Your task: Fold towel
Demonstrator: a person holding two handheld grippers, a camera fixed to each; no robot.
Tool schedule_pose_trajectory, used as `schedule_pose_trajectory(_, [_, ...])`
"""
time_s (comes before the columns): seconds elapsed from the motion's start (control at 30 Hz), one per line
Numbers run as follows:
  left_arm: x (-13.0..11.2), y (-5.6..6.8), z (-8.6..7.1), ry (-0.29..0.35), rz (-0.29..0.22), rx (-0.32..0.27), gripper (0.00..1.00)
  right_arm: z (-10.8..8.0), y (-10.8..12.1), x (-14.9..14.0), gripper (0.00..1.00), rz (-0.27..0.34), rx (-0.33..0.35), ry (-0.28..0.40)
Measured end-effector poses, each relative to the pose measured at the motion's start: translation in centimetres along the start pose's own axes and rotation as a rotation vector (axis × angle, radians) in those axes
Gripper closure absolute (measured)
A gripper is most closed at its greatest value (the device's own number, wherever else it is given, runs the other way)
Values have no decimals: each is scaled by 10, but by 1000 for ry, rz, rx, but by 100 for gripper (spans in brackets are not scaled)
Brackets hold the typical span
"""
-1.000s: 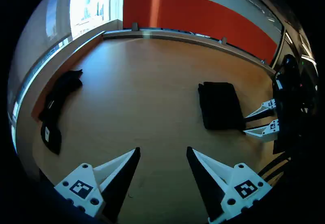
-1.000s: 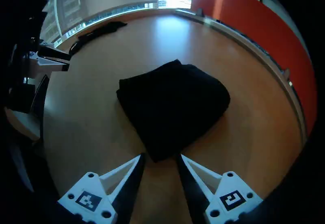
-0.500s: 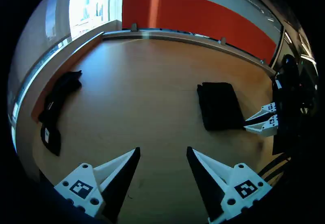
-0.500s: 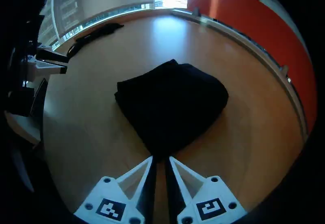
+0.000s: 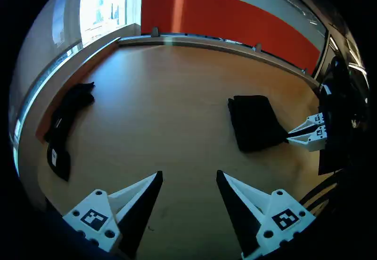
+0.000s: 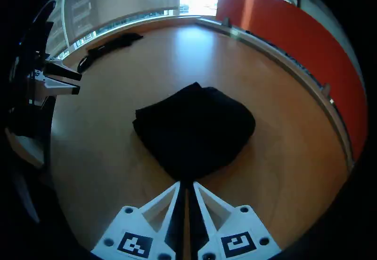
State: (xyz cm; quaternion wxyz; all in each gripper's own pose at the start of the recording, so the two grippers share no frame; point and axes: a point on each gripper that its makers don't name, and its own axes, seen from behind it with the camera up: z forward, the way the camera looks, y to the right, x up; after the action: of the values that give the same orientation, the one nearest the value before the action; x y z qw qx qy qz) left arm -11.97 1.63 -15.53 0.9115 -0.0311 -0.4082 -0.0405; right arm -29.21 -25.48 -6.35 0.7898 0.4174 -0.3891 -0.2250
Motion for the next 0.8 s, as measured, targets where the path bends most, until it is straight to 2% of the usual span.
schedule_pose_trajectory(0.2, [7, 1, -2, 11, 4, -6, 16, -15, 8, 37, 96, -26, -20, 66])
schedule_pose_trajectory(0.6, [29, -2, -9, 52, 5, -13, 16, -60, 24, 125, 96, -98, -57, 217])
schedule_pose_trajectory(0.8, [35, -2, -10, 62, 4, -17, 16, -78, 28, 153, 96, -116, -72, 274])
